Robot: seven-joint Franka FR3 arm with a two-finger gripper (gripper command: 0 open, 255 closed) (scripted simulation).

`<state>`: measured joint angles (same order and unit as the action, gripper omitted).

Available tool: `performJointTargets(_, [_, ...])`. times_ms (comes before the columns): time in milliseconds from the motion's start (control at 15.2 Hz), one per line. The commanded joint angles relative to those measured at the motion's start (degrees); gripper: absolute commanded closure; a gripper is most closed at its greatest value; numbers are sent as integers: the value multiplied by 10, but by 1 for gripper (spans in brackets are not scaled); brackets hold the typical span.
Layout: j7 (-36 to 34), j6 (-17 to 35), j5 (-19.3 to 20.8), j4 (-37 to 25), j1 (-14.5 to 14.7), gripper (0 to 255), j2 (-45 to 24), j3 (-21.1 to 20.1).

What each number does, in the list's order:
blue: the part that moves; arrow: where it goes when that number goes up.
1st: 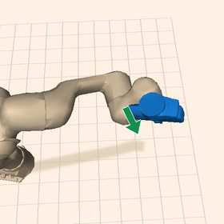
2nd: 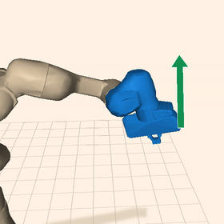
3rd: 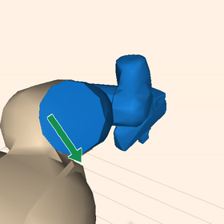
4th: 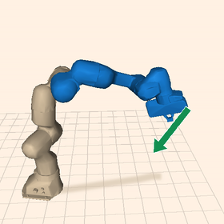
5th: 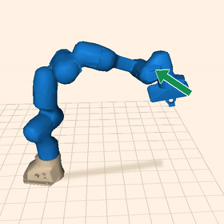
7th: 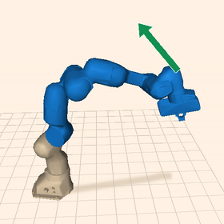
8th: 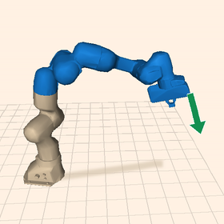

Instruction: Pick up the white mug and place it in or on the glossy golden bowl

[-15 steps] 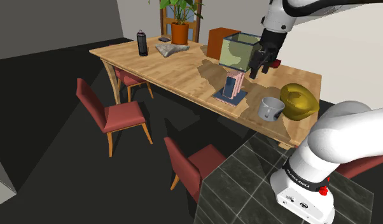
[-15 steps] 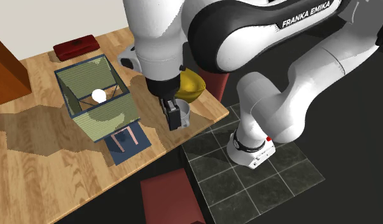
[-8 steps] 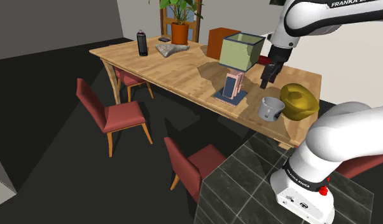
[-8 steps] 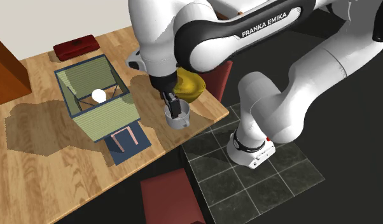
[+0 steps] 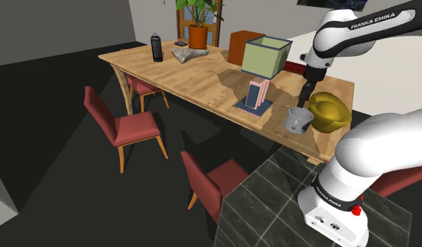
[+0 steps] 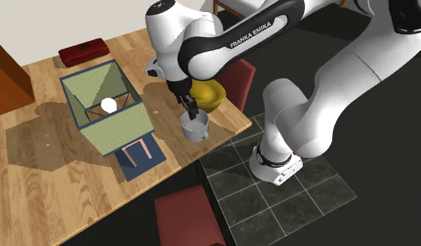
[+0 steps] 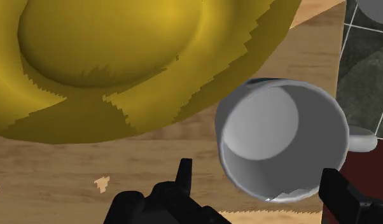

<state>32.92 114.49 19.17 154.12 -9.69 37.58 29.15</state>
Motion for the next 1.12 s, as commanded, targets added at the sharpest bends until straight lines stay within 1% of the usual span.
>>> performJointTargets(0, [36, 28, 16, -2, -2, 0, -33, 32])
performJointTargets(198, [40, 49, 20, 8, -3, 0, -45, 41])
performJointTargets(528, [41, 104, 28, 35, -2, 0, -73, 58])
performJointTargets(1056, [41, 104, 28, 35, -3, 0, -73, 57])
